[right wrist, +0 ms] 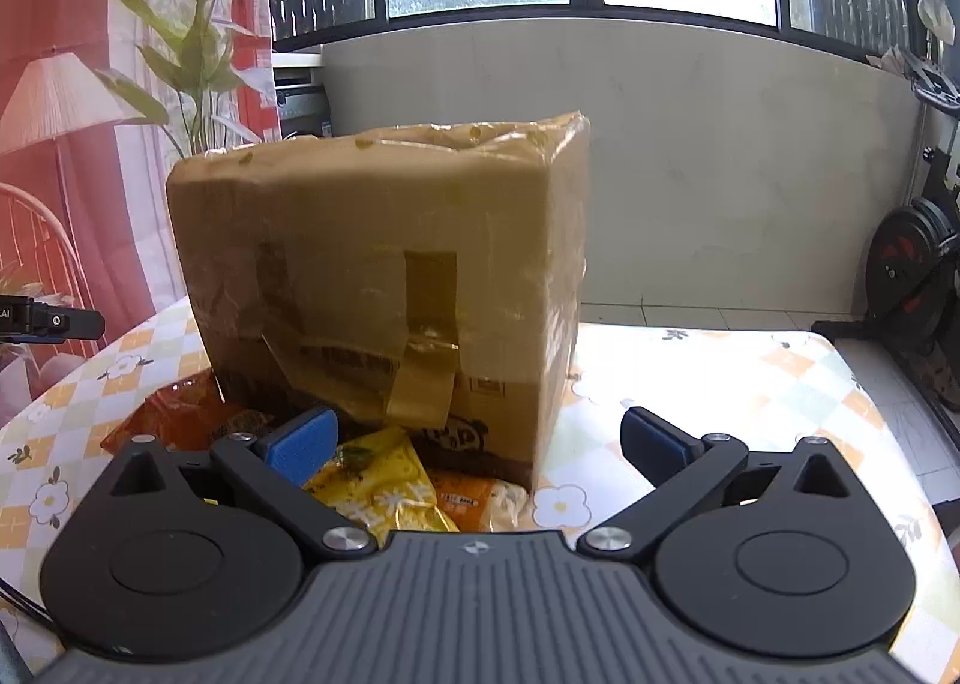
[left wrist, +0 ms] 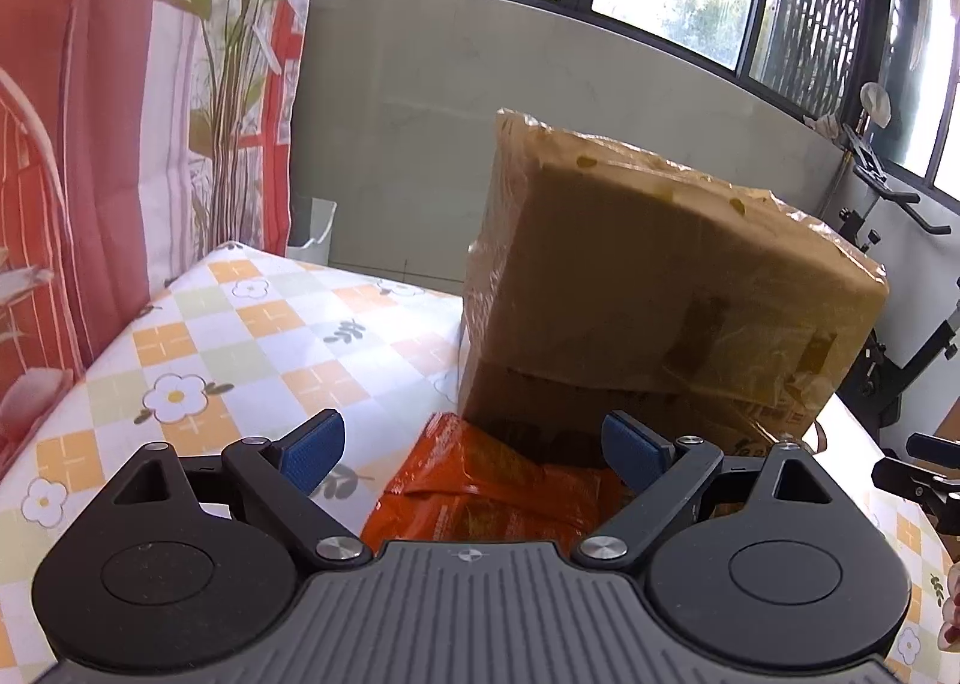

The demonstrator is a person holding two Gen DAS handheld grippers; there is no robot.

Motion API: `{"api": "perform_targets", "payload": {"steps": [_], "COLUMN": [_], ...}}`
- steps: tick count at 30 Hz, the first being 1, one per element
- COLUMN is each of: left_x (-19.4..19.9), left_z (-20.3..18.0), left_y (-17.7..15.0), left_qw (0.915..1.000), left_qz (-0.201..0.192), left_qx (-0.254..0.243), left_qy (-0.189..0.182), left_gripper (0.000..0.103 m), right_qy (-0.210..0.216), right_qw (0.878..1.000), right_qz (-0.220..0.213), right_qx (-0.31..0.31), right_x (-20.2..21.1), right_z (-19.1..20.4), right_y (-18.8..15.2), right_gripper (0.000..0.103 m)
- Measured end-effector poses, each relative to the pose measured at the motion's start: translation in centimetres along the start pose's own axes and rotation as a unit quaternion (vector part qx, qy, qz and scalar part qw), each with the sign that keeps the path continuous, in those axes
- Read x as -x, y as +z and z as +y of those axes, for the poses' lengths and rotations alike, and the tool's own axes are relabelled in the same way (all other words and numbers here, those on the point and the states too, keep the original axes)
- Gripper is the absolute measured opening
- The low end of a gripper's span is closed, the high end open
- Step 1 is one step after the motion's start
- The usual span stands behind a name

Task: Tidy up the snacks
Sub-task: 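Lower both open tools back toward the snack pile, then grasp orange chip bag with left tool while right tool grasps yellow corn-chip bag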

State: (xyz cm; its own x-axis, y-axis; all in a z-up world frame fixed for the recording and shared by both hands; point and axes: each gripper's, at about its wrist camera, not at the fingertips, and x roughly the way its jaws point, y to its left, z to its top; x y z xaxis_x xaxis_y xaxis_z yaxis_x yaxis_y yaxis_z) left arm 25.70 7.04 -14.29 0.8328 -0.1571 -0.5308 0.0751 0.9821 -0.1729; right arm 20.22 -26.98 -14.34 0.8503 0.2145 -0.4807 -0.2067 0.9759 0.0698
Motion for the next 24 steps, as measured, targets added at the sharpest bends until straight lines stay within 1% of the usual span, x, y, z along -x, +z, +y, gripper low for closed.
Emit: {"api": "perform_targets", "payload": {"steps": [5, 12, 17, 21, 24], "left_x": [-0.2, -0.2, -0.5, -0.6, -0.6], "left_z": [-0.3, -0.2, -0.2, -0.3, -0.3], "left_y": [-0.9, -1.7, -2.0, -2.1, -2.1], "left_qw": [0.9999, 0.9997, 0.9995, 0.9994, 0.9993], "left_qz": [0.013, 0.024, 0.031, 0.033, 0.034], "left_qx": [-0.003, -0.005, -0.004, -0.005, -0.004], "left_qy": [-0.003, -0.004, -0.005, -0.008, -0.011], "left_gripper": [0.094, 0.094, 0.094, 0.094, 0.094], "right_qy": [-0.001, -0.001, 0.01, 0.03, 0.052], "right_qw": [1.0, 0.999, 0.998, 0.997, 0.994], "right_qz": [0.015, 0.036, 0.056, 0.067, 0.087], "right_qx": [-0.013, -0.016, -0.017, 0.002, 0.046], "right_x": [-0.4, -0.7, -1.2, -1.8, -2.9], "right_z": [0.1, 0.4, 1.0, 1.9, 2.9], "right_y": [-0.8, -2.4, -3.3, -3.3, -3.3], "right_gripper": [0.102, 0.102, 0.102, 0.102, 0.102]}}
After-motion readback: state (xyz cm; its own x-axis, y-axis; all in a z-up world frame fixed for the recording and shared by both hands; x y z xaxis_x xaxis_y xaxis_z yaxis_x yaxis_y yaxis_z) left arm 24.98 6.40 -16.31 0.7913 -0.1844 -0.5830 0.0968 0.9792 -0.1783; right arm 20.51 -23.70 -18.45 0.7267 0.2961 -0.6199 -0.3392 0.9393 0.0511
